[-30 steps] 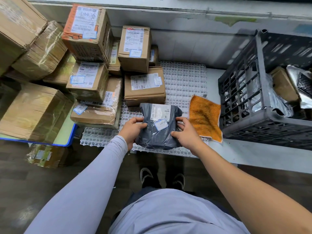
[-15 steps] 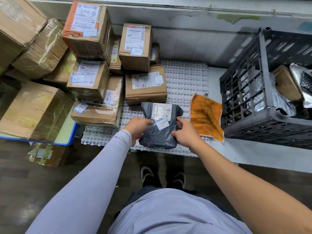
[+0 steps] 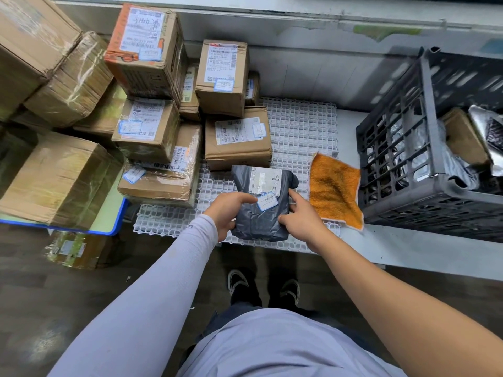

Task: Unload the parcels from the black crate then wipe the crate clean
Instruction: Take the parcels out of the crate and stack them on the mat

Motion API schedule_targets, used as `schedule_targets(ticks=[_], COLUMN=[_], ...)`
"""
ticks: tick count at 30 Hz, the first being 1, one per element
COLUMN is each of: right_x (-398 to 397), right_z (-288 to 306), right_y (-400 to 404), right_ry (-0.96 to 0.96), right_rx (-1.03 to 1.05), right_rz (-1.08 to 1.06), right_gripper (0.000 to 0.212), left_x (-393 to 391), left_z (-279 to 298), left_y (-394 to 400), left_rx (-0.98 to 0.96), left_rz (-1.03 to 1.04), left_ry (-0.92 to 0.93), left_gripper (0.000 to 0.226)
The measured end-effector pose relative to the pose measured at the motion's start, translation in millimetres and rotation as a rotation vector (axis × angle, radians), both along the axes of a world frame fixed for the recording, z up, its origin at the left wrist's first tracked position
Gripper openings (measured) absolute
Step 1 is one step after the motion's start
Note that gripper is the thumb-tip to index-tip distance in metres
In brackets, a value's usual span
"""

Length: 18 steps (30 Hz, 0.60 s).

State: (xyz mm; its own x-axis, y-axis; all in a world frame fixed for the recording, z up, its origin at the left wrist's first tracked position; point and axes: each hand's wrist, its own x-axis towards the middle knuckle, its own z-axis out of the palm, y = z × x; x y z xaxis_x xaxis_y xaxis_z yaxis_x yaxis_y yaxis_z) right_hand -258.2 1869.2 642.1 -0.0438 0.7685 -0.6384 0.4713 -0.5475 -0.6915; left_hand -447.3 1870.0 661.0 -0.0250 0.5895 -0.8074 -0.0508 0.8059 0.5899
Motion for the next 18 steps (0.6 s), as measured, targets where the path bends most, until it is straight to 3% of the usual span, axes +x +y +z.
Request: schedule_targets(ticks=[2,6,18], right_x=[2.6,11.9,60.0], right_z=[2.0,9.7,33.6], right_y=[-2.5,-1.4,35.5], right_ry=[0.008,0.029,0.084], right_rx=[0.005,0.026,0.119], right_rz=[-0.018,-0.086,-0.191], right_gripper=[0.087,0.086,0.088], left_x=[4.8,20.3,72.9], left_z=[2.8,12.8,55.8], left_y=[0.3,4.3,40.8], left_rx=[0.020,0.093,0.218], left_rz=[-0.008,-0.038,-0.095], left_ry=[-0.028,-0.036,-0.083], left_gripper=[0.054,0.027,0.016])
